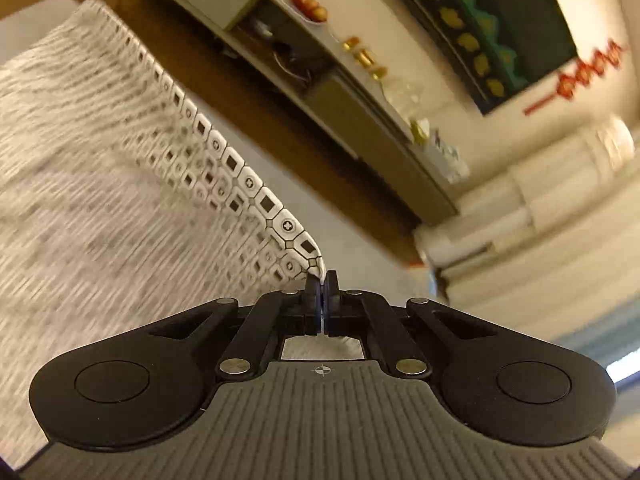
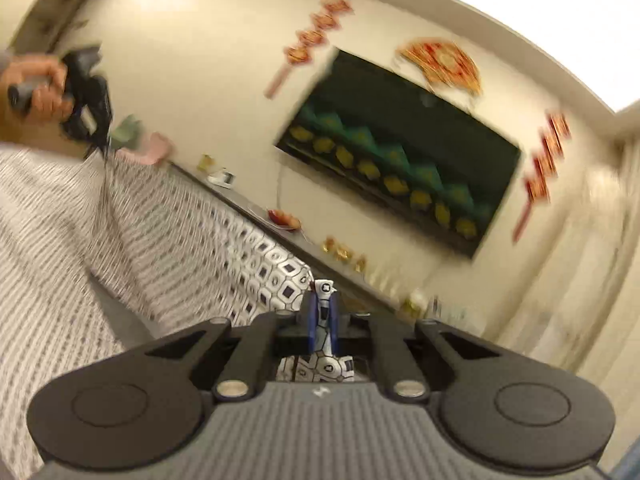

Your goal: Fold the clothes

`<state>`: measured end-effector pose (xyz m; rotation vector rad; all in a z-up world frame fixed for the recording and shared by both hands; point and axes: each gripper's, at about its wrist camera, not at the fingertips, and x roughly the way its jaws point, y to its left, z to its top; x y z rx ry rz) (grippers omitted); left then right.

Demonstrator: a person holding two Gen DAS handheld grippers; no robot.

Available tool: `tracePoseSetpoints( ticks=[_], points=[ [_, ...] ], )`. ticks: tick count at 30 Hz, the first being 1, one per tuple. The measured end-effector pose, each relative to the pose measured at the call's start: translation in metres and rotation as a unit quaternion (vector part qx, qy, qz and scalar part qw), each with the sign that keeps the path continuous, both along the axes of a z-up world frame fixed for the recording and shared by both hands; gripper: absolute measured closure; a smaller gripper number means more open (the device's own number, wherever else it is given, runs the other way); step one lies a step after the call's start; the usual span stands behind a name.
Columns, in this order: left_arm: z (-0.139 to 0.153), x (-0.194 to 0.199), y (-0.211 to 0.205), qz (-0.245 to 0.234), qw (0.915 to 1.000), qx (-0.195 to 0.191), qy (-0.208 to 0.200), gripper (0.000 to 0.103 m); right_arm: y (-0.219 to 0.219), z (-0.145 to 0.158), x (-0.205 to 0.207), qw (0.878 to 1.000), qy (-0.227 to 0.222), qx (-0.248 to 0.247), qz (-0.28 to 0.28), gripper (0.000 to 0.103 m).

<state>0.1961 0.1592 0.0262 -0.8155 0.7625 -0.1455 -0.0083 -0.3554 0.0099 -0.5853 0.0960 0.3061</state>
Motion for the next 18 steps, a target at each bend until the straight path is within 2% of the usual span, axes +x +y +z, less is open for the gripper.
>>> tracePoseSetpoints(
  ticks=[2, 4, 5, 7, 9, 10, 11, 12, 13, 14, 16, 18],
  points=[
    [-0.035, -0.047, 0.002, -0.010, 0.9990, 0.008, 0.043, 0.103, -0.004, -0.012, -0.018, 0.998, 0.023, -0.048, 0.018, 0.095],
    [-0.078, -0.088, -0.001, -0.019, 0.9945, 0.022, 0.101, 0.103, -0.010, -0.039, -0.024, 0.991, 0.093, -0.093, 0.018, 0.093],
    [-0.098, -0.099, -0.001, -0.022, 0.9916, 0.016, 0.127, 0.103, -0.012, -0.049, -0.023, 0.985, 0.135, -0.107, 0.017, 0.093],
    [-0.123, -0.111, 0.000, -0.018, 0.9902, 0.001, 0.138, 0.103, -0.016, -0.065, -0.018, 0.970, 0.212, -0.119, -0.006, 0.093],
    [-0.122, -0.109, 0.000, -0.020, 0.9921, 0.001, 0.124, 0.103, -0.023, -0.063, -0.005, 0.957, 0.271, -0.080, -0.064, 0.092],
    [-0.118, -0.111, 0.001, -0.024, 0.9935, 0.006, 0.111, 0.103, -0.030, -0.057, 0.002, 0.948, 0.304, -0.032, -0.086, 0.092],
    [-0.114, -0.112, 0.001, -0.027, 0.9947, 0.012, 0.099, 0.103, -0.040, -0.049, 0.008, 0.936, 0.333, 0.045, -0.105, 0.089],
    [-0.111, -0.113, 0.000, -0.028, 0.9956, 0.013, 0.089, 0.103, -0.050, -0.042, 0.014, 0.917, 0.359, 0.122, -0.122, 0.077],
    [-0.108, -0.113, 0.000, -0.029, 0.9964, 0.015, 0.079, 0.103, -0.062, -0.039, 0.020, 0.885, 0.393, 0.210, -0.134, 0.067],
    [-0.108, -0.115, 0.000, -0.027, 0.9970, 0.010, 0.072, 0.103, -0.072, -0.043, 0.026, 0.841, 0.431, 0.293, -0.144, 0.047],
    [-0.113, -0.127, 0.014, -0.024, 0.9977, 0.002, 0.063, 0.103, -0.086, -0.062, 0.035, 0.757, 0.487, 0.407, -0.154, 0.046],
    [-0.114, -0.132, 0.018, -0.020, 0.9978, 0.007, 0.063, 0.103, -0.086, -0.081, 0.042, 0.724, 0.503, 0.430, -0.194, 0.046]
  ],
)
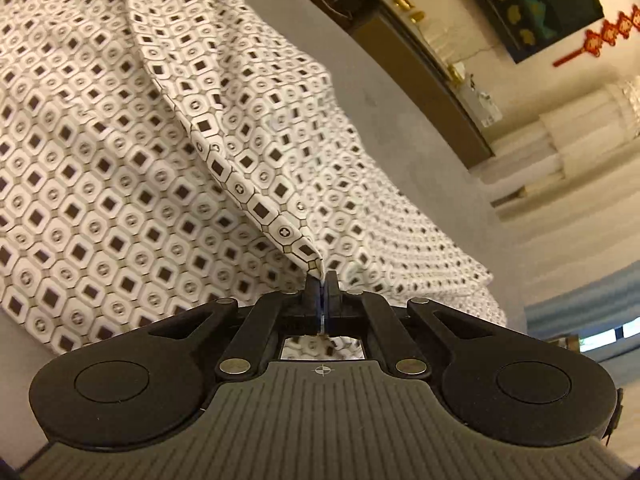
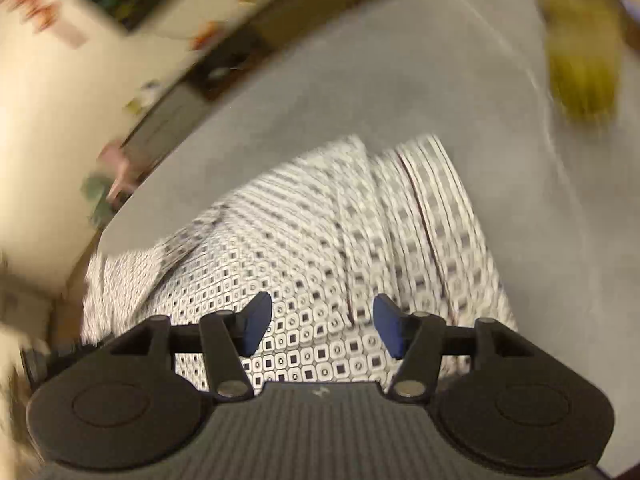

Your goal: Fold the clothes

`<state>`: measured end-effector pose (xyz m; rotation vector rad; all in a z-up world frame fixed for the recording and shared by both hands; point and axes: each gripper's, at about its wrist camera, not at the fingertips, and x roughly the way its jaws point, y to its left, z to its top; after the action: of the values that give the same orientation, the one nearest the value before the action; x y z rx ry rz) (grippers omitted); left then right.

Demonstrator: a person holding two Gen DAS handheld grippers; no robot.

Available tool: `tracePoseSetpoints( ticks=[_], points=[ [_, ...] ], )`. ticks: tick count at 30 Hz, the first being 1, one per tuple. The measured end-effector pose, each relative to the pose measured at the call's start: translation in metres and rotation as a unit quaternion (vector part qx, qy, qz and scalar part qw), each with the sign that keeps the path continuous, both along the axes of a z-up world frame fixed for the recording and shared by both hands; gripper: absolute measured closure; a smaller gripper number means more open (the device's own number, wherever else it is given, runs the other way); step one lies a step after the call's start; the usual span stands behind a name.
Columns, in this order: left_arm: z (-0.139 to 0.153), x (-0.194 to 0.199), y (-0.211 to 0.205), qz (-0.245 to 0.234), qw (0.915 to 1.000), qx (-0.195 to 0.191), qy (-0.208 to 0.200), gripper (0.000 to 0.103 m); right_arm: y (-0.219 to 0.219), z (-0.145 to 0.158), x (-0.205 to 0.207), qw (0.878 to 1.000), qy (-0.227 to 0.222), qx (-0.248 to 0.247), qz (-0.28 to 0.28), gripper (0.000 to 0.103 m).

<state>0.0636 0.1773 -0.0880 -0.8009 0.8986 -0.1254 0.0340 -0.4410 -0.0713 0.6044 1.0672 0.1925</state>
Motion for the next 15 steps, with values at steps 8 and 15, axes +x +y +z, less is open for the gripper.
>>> tracePoseSetpoints(
  ticks=[8, 15],
  points=[
    [0.006, -0.004, 0.002, -0.005, 0.9999, 0.004, -0.014, 0.103, 0.009, -0.040, -0.007, 0.991, 0.006, 0.051, -0.121, 0.085],
    [0.044, -0.014, -0.030, -0.064, 0.9927, 0.027, -0.099, 0.103, 0.017, 0.014, -0.028, 0.982, -0.126, -0.029, -0.140, 0.101]
  ],
)
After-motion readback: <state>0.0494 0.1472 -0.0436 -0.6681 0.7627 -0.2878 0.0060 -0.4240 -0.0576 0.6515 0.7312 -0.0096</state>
